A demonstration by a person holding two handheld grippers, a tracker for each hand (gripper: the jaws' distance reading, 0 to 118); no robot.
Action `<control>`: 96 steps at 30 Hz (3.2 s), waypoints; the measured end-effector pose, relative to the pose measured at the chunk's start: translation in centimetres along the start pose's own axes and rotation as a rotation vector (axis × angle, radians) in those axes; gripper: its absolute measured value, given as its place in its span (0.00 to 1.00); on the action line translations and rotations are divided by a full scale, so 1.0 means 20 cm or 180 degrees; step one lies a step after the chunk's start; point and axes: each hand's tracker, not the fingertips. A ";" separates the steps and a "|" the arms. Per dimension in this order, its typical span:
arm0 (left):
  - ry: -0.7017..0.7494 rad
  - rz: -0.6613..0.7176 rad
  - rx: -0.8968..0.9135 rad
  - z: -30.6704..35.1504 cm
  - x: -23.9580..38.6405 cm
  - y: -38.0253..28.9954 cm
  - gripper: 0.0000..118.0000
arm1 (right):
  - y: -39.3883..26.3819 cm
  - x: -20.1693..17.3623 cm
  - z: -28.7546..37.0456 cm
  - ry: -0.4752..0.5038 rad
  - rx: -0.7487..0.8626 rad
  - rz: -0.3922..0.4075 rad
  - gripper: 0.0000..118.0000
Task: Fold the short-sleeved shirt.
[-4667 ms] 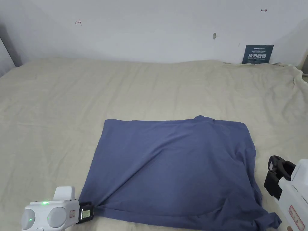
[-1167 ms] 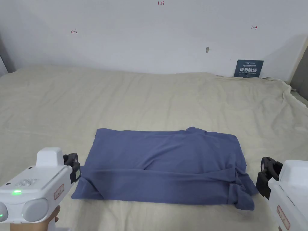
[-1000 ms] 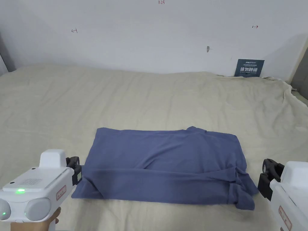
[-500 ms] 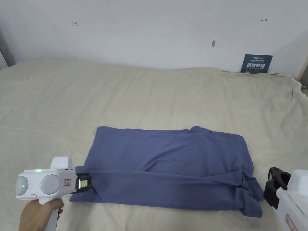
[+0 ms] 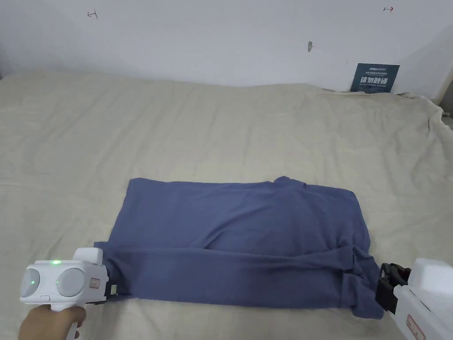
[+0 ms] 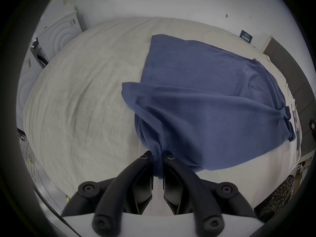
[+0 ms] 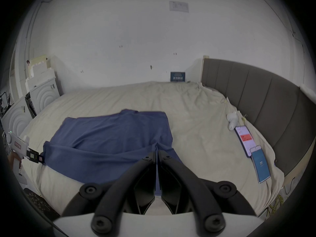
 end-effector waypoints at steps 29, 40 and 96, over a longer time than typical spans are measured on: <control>-0.0322 0.0379 0.0434 0.18 -0.25 -0.09 0.06 | -0.10 0.00 -0.06 0.0399 -0.0733 -0.0005 0.06; -0.0274 0.0317 0.0275 0.33 -0.28 -0.44 0.06 | -0.36 0.09 0.22 0.0543 -0.0868 -0.0197 0.06; -0.0276 -0.0094 0.1721 0.55 -0.02 0.26 0.00 | 0.30 -0.15 0.34 0.0135 0.0755 0.0206 0.00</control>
